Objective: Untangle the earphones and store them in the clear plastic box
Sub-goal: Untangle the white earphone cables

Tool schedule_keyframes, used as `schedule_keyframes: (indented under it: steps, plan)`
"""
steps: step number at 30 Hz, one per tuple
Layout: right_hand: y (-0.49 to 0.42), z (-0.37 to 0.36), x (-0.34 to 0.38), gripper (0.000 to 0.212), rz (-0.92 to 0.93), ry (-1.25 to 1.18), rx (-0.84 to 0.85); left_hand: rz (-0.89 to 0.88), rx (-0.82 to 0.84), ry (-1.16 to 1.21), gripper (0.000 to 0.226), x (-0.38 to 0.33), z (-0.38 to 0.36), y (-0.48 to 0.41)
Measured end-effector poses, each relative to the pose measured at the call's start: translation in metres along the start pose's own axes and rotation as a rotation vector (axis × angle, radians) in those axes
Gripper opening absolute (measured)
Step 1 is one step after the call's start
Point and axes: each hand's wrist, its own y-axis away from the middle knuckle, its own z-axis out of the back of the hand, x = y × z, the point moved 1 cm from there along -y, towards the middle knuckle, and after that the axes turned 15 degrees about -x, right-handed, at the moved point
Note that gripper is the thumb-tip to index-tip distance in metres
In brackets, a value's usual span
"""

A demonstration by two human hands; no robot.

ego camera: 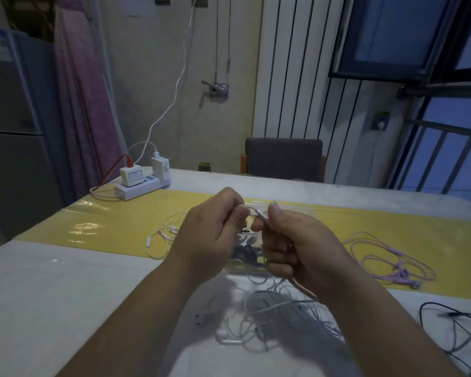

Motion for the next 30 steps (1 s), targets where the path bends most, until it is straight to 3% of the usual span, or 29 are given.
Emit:
schedule_keyframes:
  steps: [5,9,14,20,25,30]
  plan:
    - [0.004,0.007,0.005,0.01,-0.027,-0.048,0.168,0.323,-0.264,0.098,0.021,0.003,0.007,-0.006]
    - [0.003,0.014,0.008,0.012,0.043,-0.063,0.271,0.376,-0.487,-0.009,0.024,0.009,0.012,-0.01]
    - [0.004,0.015,0.01,0.015,0.04,0.114,0.114,0.443,-0.684,-0.051,0.02,0.012,0.017,-0.01]
    - [0.001,0.015,0.012,0.019,0.103,0.19,-0.064,0.476,-0.761,-0.078,0.02,0.015,0.021,-0.011]
    - [0.003,0.017,0.018,0.013,0.075,0.06,0.058,0.488,-0.85,-0.075,0.019,0.016,0.025,-0.012]
    - [0.004,0.018,0.013,0.016,0.135,0.18,0.151,0.535,-0.924,-0.068,0.015,0.022,0.029,-0.013]
